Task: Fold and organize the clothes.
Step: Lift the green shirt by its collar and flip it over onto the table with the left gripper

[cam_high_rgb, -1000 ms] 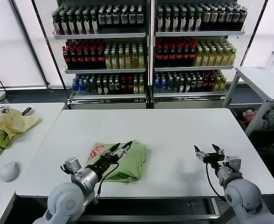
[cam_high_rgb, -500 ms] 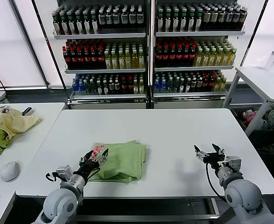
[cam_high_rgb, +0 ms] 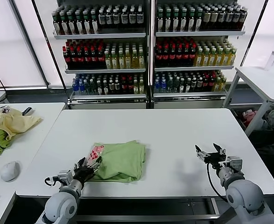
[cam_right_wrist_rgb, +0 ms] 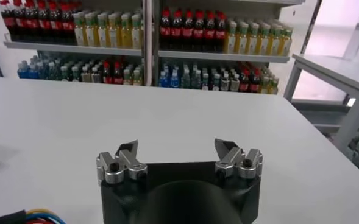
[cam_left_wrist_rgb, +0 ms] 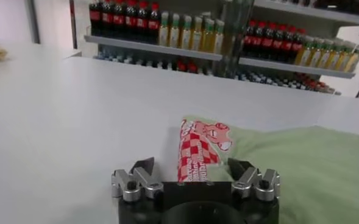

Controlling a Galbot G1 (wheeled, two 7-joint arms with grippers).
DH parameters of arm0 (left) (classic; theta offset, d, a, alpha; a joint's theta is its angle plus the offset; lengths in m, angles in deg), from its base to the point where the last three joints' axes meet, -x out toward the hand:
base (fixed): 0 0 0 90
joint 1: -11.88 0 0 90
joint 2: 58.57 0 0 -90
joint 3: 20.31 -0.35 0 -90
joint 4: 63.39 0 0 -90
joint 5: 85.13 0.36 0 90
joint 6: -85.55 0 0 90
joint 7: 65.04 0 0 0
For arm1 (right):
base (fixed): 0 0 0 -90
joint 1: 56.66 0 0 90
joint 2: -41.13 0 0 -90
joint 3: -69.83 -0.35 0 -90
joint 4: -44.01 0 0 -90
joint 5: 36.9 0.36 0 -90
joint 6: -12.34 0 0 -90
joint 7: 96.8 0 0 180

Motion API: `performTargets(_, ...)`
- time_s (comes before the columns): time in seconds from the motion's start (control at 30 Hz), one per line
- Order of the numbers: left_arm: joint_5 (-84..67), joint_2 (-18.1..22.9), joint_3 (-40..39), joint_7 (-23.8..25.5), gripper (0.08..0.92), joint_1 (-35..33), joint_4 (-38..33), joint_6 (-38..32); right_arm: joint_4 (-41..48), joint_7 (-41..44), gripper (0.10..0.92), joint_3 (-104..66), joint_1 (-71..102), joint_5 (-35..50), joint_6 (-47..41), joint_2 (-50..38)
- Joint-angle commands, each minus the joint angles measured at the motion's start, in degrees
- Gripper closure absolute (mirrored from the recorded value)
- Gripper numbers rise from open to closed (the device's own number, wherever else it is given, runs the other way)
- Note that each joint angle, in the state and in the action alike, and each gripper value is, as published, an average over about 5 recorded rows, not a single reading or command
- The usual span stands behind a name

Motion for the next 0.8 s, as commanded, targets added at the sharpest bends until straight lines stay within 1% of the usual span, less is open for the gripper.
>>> performTargets(0.03,-11.8,-0.1,1.1,2.9,0.268,-0.1,-0.4,0.8,-0.2,0.0,0.203,-0.3,0.1,0.0,-0.1,0.1)
performTargets(0.3,-23.1,0.2,2.6,5.3,0.493,1.4,2.5,1.1,0.0,0.0,0.203,-0.6,0.2,0.0,-0.1,0.2)
performTargets(0.63,-35.6,1.4,7.2,6.6,0.787,1.5,1.7,-0.2,0.6,-0.1,0.203,-0.4,-0.3,0.0,-0.1,0.4)
performTargets(0.73,-39.4,1.7,8.8,6.6,0.857,1.6,1.5,-0.3,0.8,-0.1,0.203,-0.3,-0.6,0.0,-0.1,0.5)
performTargets(0.8,-41.0,1.7,10.2,6.4,0.876,1.6,1.2,-0.3,1.0,-0.1,0.203,-0.3,-0.7,0.0,-0.1,0.6)
